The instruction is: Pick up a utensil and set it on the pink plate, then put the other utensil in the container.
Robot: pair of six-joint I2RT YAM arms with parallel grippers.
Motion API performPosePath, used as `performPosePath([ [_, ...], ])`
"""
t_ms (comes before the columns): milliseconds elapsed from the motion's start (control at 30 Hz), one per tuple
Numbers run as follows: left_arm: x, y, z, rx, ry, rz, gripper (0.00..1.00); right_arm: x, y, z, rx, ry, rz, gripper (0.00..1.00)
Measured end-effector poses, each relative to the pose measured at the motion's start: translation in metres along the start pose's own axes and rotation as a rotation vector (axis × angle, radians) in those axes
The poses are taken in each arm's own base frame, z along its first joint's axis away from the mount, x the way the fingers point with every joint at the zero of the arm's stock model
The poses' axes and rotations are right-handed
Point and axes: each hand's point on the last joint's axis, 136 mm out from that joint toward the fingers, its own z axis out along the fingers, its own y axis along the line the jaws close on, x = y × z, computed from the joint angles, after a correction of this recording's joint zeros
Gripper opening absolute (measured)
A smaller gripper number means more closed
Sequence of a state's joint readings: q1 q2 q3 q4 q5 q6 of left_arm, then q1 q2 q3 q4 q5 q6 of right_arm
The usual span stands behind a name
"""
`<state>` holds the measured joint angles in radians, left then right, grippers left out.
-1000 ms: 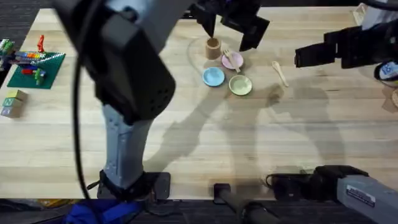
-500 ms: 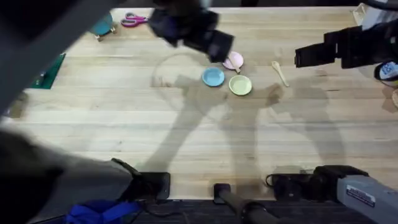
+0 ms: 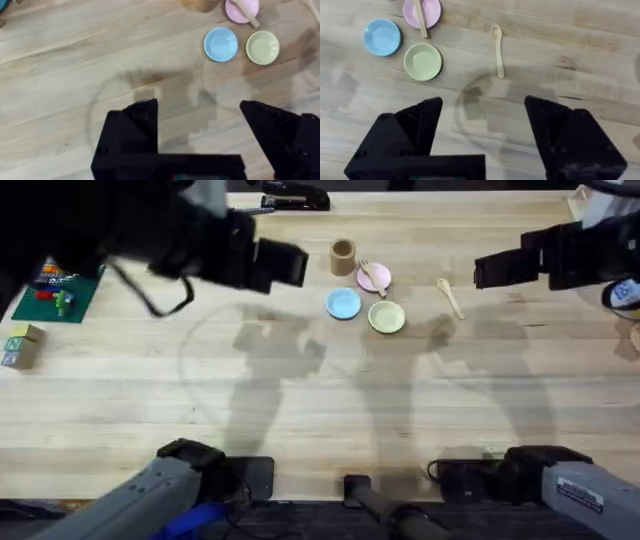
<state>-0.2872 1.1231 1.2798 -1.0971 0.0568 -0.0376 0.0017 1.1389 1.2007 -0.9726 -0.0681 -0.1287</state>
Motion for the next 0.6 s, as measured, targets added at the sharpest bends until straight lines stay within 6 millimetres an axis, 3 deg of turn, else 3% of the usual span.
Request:
performPosePath([
  [300,0.023,0.011,-0.013,0.08,-0.103,0.062,0.993,0.0,0.0,0.0,0.0,0.0,0.0,0.998],
  [600,0.015,0.012,0.002,0.22,-0.168,0.237,0.995,0.0,0.0,0.0,0.0,0.0,0.0,0.998],
])
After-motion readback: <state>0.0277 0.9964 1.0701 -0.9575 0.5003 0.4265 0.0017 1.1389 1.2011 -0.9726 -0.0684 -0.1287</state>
